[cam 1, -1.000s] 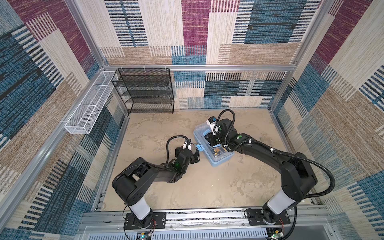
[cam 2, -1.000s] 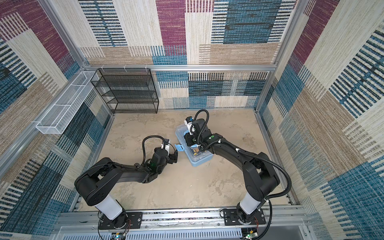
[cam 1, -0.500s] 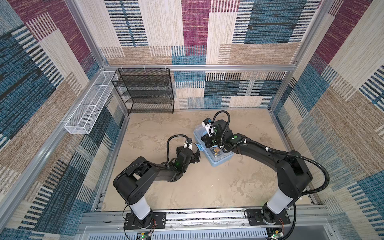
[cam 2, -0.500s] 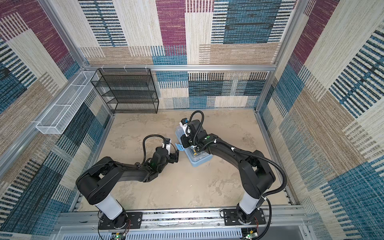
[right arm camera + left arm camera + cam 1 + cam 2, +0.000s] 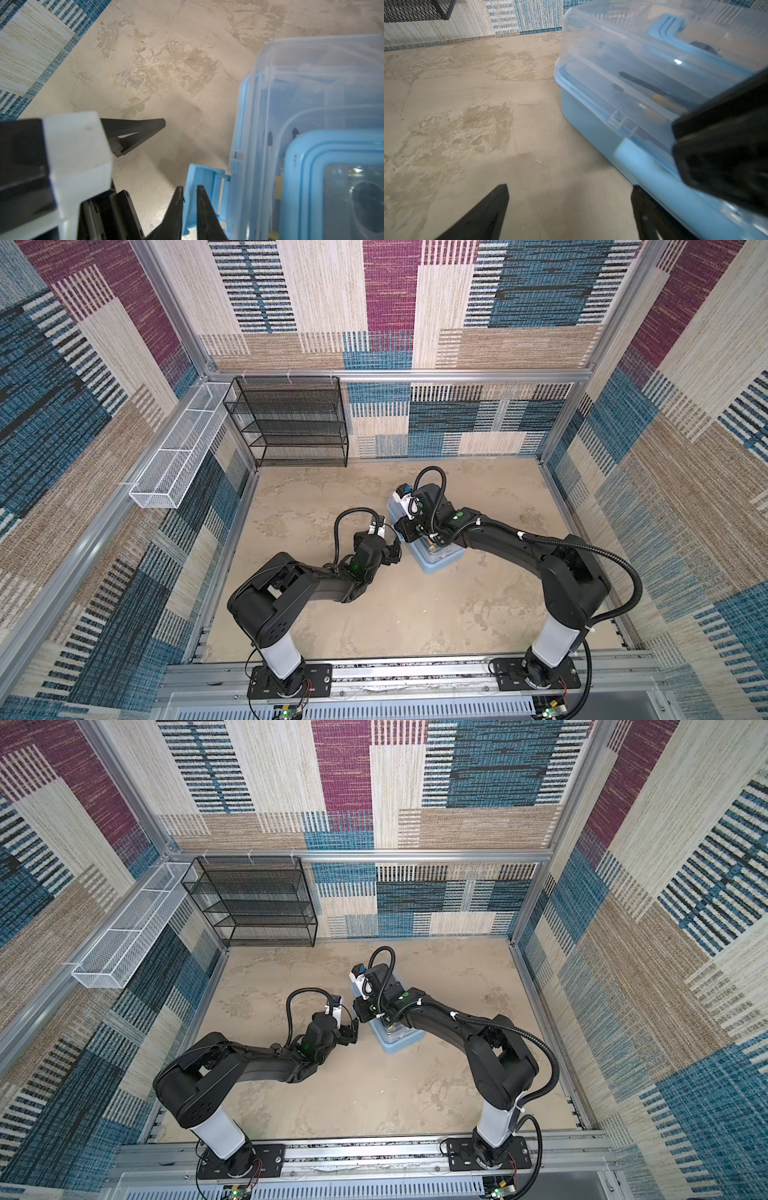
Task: Pack the tool kit
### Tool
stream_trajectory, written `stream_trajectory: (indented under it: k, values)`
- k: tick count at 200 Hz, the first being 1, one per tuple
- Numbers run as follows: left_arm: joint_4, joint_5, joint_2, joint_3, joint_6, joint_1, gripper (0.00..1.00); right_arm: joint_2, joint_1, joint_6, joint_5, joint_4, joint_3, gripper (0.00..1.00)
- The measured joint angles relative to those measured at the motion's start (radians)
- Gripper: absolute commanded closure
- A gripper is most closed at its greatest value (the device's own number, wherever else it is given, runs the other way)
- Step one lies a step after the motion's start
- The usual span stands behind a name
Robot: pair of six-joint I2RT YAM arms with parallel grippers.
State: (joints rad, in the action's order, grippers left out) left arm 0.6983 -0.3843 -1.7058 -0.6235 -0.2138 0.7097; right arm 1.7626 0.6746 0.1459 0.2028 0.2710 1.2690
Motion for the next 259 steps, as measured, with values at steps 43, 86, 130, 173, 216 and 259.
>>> stream_trajectory:
  k: [43,86,130,173,216,259]
  values:
    - [0.000,0.003,-0.004,-0.003,0.000,0.000,0.05,0.025,0.002,0.002,0.002,0.028,0.023,0.83]
    - [-0.001,0.007,-0.009,-0.007,0.000,0.000,0.05,0.038,0.006,-0.002,-0.021,0.048,0.039,0.87]
    - [-0.004,0.016,-0.011,-0.008,0.000,0.000,0.05,0.043,0.006,-0.002,-0.028,0.052,0.042,0.88]
    - [-0.012,0.017,-0.011,-0.008,0.000,-0.001,0.05,0.048,0.008,-0.001,-0.032,0.057,0.045,0.89]
    - [-0.017,0.018,-0.014,-0.008,0.000,-0.002,0.05,0.048,0.009,0.011,-0.048,0.056,0.044,0.90]
    - [-0.016,0.019,-0.016,-0.010,0.000,-0.003,0.05,0.049,0.009,0.022,-0.056,0.056,0.043,0.90]
